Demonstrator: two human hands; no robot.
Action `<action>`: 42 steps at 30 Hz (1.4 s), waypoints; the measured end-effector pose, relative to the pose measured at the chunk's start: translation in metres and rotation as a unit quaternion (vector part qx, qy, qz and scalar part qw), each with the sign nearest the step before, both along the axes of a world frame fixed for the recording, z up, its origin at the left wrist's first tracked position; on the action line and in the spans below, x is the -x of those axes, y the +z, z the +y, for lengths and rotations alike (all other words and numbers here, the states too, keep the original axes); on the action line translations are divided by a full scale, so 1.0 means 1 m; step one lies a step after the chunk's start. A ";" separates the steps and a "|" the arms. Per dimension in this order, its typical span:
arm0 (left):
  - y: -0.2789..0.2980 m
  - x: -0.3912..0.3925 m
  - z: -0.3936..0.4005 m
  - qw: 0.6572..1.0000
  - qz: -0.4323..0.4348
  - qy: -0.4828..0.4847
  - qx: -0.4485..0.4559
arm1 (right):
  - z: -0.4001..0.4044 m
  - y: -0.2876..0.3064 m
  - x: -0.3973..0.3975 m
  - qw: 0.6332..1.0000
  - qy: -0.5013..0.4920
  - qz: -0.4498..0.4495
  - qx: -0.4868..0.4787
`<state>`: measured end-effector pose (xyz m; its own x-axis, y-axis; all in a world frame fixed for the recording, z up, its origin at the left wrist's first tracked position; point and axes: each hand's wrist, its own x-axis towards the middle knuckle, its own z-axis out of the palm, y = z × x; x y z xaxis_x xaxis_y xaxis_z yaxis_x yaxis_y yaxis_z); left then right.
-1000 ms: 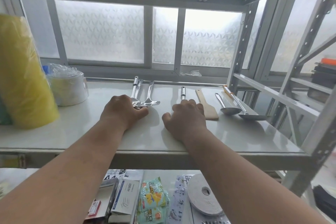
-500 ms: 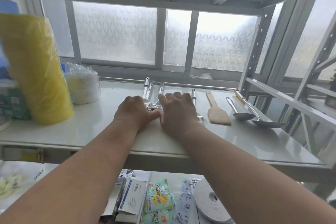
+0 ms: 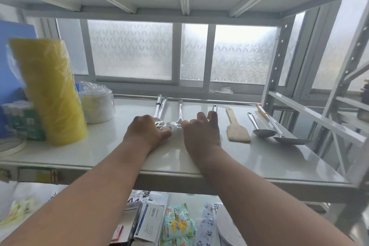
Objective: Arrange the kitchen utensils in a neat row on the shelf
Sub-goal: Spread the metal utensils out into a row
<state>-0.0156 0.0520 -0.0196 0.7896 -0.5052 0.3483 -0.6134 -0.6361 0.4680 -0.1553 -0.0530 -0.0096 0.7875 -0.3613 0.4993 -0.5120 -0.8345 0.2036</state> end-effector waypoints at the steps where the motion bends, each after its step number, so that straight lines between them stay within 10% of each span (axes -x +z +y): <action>1: 0.001 -0.001 0.004 1.000 -0.001 0.006 -0.002 | 0.000 0.001 0.003 1.000 -0.002 0.000 -0.002; 42: -0.006 -0.014 0.066 0.998 -0.005 -0.050 0.045 | -0.016 -0.015 -0.002 0.997 0.054 -0.022 -0.049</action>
<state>-0.0014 0.1185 -0.0261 0.7333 -0.5472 0.4036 -0.6765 -0.5276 0.5137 -0.1537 -0.0689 -0.0244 0.8020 -0.3245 0.5014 -0.4251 -0.8998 0.0977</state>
